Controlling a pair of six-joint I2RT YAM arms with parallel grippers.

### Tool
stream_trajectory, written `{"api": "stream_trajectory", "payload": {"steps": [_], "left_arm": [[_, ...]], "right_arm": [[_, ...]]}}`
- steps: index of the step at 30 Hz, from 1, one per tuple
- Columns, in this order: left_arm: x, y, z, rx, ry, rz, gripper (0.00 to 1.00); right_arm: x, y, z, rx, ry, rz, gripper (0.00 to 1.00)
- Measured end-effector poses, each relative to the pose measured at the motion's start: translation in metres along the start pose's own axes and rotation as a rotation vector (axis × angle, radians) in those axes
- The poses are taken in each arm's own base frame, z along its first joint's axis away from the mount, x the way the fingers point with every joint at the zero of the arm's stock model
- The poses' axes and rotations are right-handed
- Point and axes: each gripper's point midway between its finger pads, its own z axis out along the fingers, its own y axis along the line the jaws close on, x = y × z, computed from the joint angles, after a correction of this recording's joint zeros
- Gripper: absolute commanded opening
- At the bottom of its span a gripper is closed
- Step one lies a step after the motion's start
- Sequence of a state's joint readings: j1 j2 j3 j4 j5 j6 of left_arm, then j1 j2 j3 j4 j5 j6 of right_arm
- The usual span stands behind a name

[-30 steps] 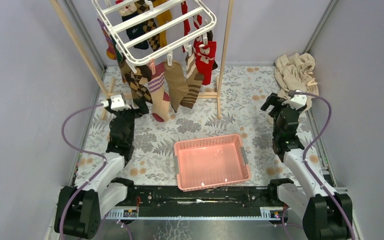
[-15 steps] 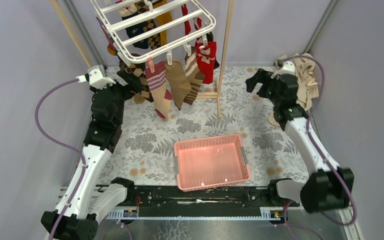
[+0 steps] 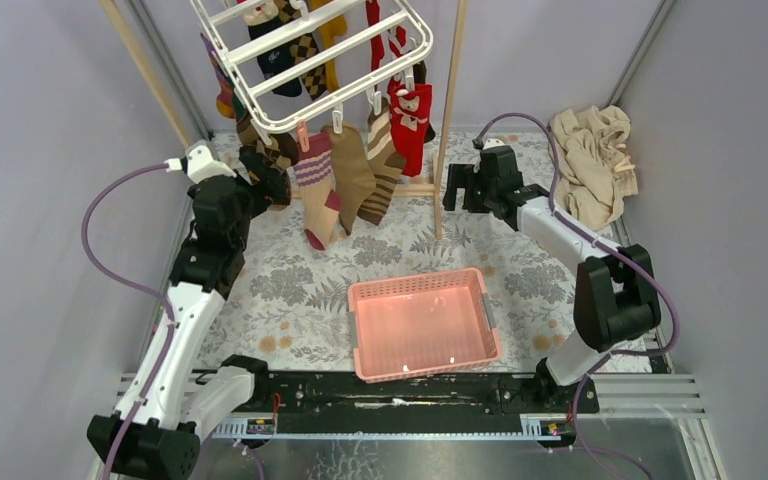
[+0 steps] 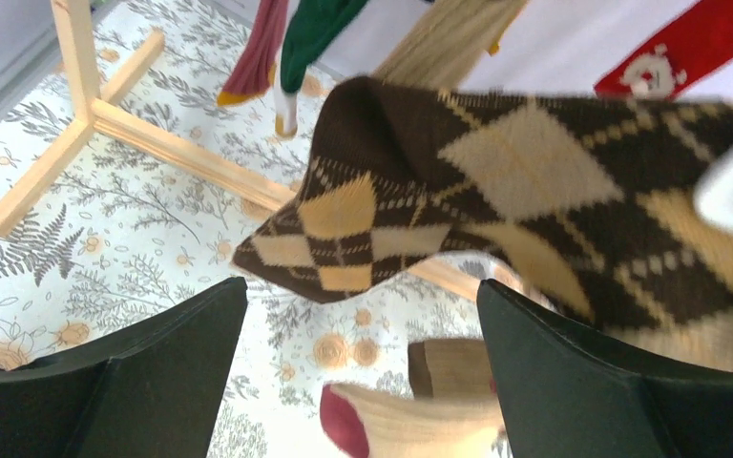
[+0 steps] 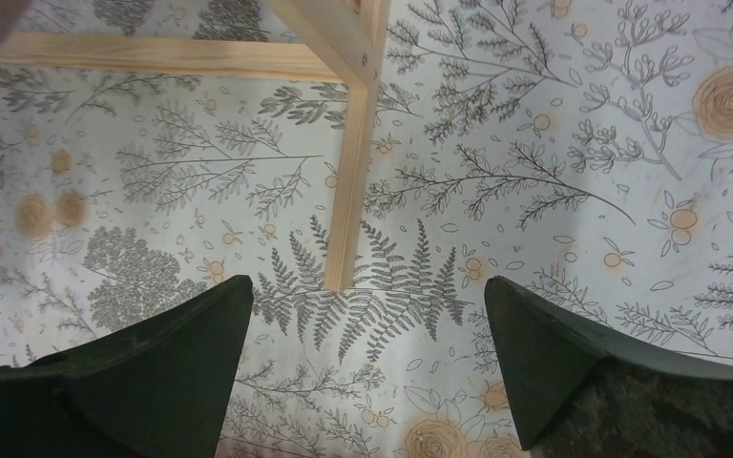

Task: Remove the socks clipped to the hanger
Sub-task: Move the bin to the center of the board.

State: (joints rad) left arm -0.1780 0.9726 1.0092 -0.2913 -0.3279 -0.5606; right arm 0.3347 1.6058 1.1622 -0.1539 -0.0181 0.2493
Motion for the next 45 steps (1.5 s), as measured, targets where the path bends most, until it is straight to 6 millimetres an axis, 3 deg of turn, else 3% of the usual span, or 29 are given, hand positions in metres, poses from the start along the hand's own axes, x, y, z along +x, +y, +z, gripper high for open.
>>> {"api": "stream_trajectory", "payload": {"steps": [5,10,12,16,19,22,28,34,41,45], "left_arm": [[0.009,-0.001,-0.023,0.080,0.020,0.004,0.99],[0.013,-0.008,-0.034,0.131,0.049,-0.007,0.98],[0.017,-0.008,-0.038,0.140,0.069,-0.017,0.98],[0.027,-0.009,-0.048,0.173,0.105,-0.043,0.98],[0.040,-0.012,-0.052,0.205,0.149,-0.066,0.99],[0.054,-0.015,-0.054,0.234,0.203,-0.079,0.99],[0.064,-0.022,-0.060,0.277,0.258,-0.089,0.98],[0.065,-0.020,-0.073,0.286,0.284,-0.085,0.98],[0.056,-0.018,-0.092,0.287,0.282,-0.075,0.99],[0.056,-0.016,-0.096,0.280,0.293,-0.071,0.99]], "right_arm": [[0.017,-0.001,0.016,-0.001,0.063,0.035,1.00],[0.037,-0.002,0.019,-0.033,0.096,0.105,1.00],[0.052,-0.009,0.020,-0.067,0.123,0.169,1.00],[0.086,-0.044,0.019,-0.057,0.187,0.295,1.00],[0.092,-0.050,0.017,-0.055,0.197,0.309,0.99],[0.085,-0.041,0.010,-0.084,0.177,0.283,1.00],[0.078,-0.021,-0.009,-0.086,0.139,0.182,0.93],[0.101,0.020,-0.028,-0.069,0.171,0.000,0.93],[0.123,0.072,-0.074,-0.103,0.104,-0.267,0.93],[0.130,0.083,-0.088,-0.088,0.072,-0.383,0.89]]}}
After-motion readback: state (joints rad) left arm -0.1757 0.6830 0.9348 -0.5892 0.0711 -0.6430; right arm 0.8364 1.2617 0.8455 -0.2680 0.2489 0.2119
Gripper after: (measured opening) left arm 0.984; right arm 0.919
